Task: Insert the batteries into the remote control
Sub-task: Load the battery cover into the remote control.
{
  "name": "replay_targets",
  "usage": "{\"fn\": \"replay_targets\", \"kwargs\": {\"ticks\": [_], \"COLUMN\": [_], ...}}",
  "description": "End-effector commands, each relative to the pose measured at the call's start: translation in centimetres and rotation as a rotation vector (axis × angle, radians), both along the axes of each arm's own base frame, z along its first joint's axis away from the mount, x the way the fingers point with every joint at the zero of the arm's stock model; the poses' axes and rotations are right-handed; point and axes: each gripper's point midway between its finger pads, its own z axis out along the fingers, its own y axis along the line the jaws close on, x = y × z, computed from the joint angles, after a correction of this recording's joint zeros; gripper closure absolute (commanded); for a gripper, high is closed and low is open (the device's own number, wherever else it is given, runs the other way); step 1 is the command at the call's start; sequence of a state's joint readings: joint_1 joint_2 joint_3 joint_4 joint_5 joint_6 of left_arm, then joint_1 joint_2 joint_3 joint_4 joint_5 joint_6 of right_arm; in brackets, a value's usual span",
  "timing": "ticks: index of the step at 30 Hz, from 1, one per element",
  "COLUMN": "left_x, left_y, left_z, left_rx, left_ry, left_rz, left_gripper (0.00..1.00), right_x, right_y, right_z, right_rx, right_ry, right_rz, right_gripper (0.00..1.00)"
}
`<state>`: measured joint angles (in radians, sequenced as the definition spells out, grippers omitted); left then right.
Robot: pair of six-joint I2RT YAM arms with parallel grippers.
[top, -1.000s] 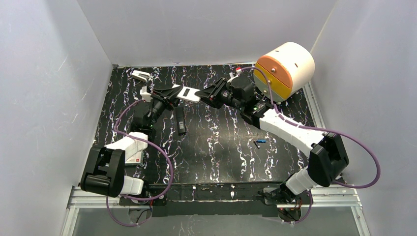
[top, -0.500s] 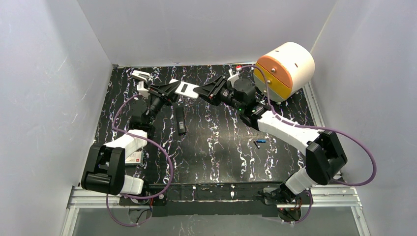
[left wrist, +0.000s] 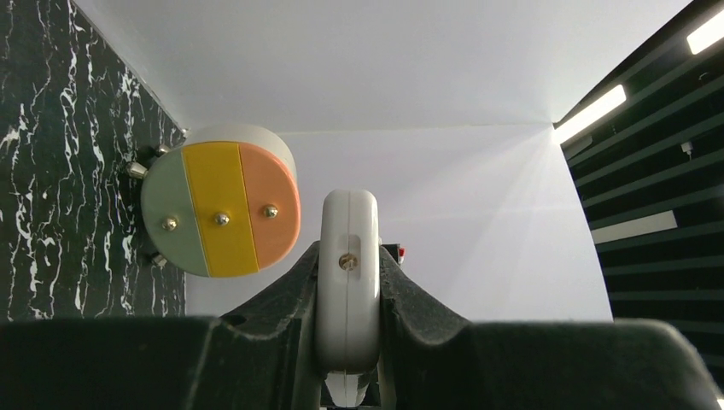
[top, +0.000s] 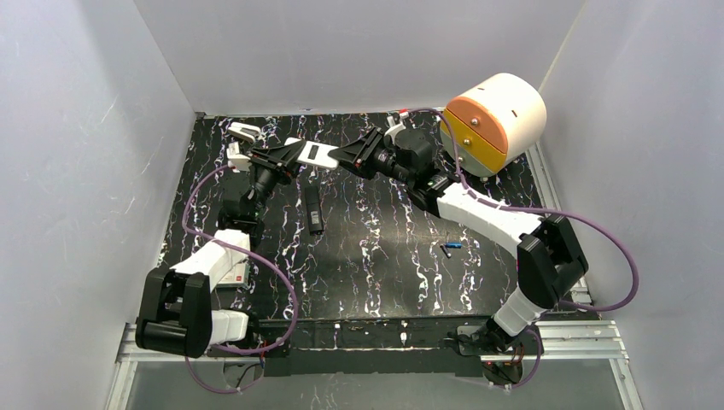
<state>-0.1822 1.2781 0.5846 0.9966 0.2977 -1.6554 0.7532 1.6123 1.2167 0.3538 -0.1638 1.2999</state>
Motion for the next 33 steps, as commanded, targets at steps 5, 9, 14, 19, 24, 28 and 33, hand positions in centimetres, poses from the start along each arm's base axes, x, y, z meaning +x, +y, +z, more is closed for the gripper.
{"fn": "replay_targets", "kwargs": {"ticks": [5, 9, 14, 19, 24, 28, 33], "left_x": [-10.7, -11.4, -12.4, -13.3, -13.9, -13.6, -12.0], "left_y": [-7.8, -8.7, -10.2, -10.7, -11.1, -11.1, -10.6], "left_z": [4.5, 5.1, 4.6, 3.4, 2.8, 2.7, 3.8], "left_rx": [0.092, 0.107, 0.13, 0.188, 0.23, 0.261, 0.294], "left_ry": [-0.249, -0.284, -0.294, -0.297, -0.304, -0.308, -0.331], "left_rz": [-0.503, -0.546, -0.62, -0.672, -0.711, -0.705, -0.644], "left_gripper": [1.0, 1.0, 1.0, 1.0, 1.0, 1.0, 1.0], "right_x": [-1.5, -1.8, -2.5, -2.7, -2.8, -2.7, -1.9], "right_y": [3.8, 4.8, 5.9, 6.3, 6.8, 5.9, 1.3], "right_z": [-0.5, -0.1, 0.5, 0.7, 0.6, -0.8, -1.9], "right_rx": [-0.025, -0.017, -0.002, -0.004, -0.009, -0.035, -0.038], "right_ry": [-0.039, -0.054, -0.064, -0.069, -0.08, -0.075, -0.087], "right_rz": [0.102, 0.141, 0.188, 0.21, 0.227, 0.22, 0.171], "right_gripper": [0.86, 0.86, 0.86, 0.86, 0.86, 0.82, 0.72]}}
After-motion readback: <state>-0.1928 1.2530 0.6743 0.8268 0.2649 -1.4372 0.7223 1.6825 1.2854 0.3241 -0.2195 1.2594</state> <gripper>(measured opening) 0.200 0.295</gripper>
